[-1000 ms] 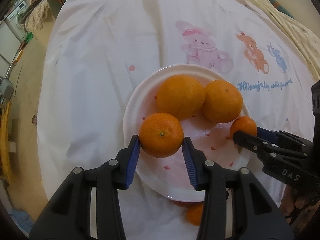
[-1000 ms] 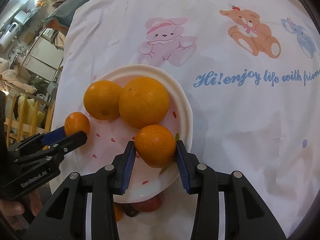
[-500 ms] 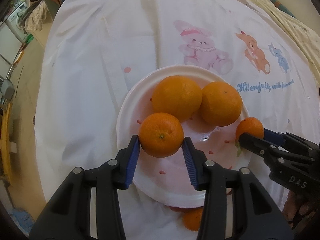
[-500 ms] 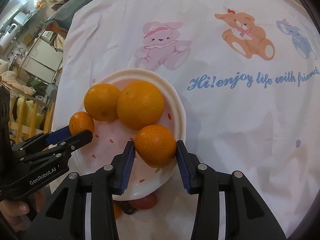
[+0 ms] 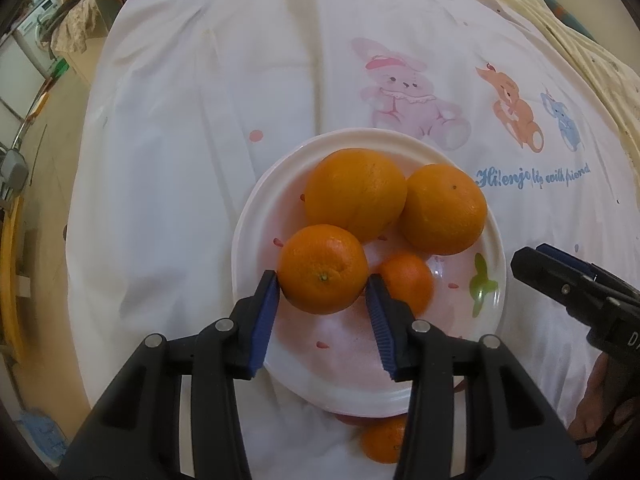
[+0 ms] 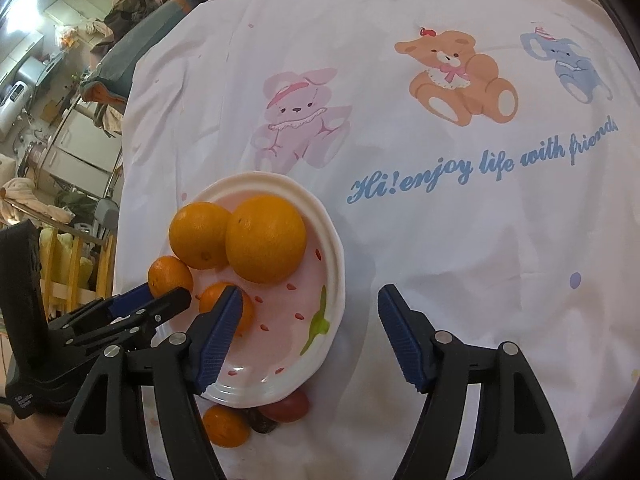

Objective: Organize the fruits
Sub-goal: 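Set the left tool's tangerine on the plate and open the left tool, then grasp the black grape beside the plate rim with the right tool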

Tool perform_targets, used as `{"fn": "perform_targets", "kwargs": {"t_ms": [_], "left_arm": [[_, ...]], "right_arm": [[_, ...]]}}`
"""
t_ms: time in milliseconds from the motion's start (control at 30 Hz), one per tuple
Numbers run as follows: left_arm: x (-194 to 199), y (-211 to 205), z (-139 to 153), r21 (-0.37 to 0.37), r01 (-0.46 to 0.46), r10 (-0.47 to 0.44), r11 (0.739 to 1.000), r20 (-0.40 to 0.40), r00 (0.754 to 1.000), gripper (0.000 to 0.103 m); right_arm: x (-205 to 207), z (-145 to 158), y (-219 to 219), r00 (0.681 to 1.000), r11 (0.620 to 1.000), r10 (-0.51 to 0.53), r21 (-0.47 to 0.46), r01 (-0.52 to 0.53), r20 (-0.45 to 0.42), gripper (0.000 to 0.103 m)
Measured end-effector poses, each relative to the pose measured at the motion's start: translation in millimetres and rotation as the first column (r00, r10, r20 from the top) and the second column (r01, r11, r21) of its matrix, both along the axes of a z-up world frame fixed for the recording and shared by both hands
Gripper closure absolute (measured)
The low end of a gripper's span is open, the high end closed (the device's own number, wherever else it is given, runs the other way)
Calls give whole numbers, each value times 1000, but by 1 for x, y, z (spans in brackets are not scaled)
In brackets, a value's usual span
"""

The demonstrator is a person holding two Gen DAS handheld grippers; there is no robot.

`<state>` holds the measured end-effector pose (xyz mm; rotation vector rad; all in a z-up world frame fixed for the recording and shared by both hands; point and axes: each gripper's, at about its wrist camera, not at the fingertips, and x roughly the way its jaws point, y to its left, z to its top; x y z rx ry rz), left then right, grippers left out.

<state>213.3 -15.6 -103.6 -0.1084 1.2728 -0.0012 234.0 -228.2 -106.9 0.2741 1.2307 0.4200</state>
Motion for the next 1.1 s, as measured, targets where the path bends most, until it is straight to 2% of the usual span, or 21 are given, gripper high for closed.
{"fn": "perform_targets", "kwargs": {"t_ms": [100,133,167,200,233,267,567,733,900,1100], "left_arm": [[0,2,3,-14,2,-2,1000,10,1000,62],[0,1,4,-11,3,-3,1000,15,1000,57],[0,1,6,-7,4,-4,1000,19,1000,45],[0,1,7,-2,3,-2,1000,25,1000,38],[-1,1,9,3,0,0,1000,33,999,27],[-2,1,11,5,-1,1,1000,41,999,22],[-8,3,24,8,3,-3,1000,73,997,20],[-22,9,43,25,-15,11,1000,136,991,20],[-39,12,71,35,-2,-6,999,200,980,20],[-66,21,101,-6,-26,27,1000,267,963,21]], "right_arm": [[0,1,0,1000,1000,0,0,0,3,30],[0,2,0,1000,1000,0,-1,0,6,30],[0,3,0,1000,1000,0,-2,0,9,30],[0,4,-1,1000,1000,-2,0,2,10,30],[0,4,-1,1000,1000,-4,3,4,10,30],[0,5,-2,1000,1000,-6,5,6,11,30],[-6,15,-9,999,1000,-26,11,26,31,30],[-15,26,-10,998,1000,-18,6,18,54,30],[-28,51,-12,996,999,-21,27,19,85,30],[-54,82,-17,991,998,-28,52,22,129,30]]}}
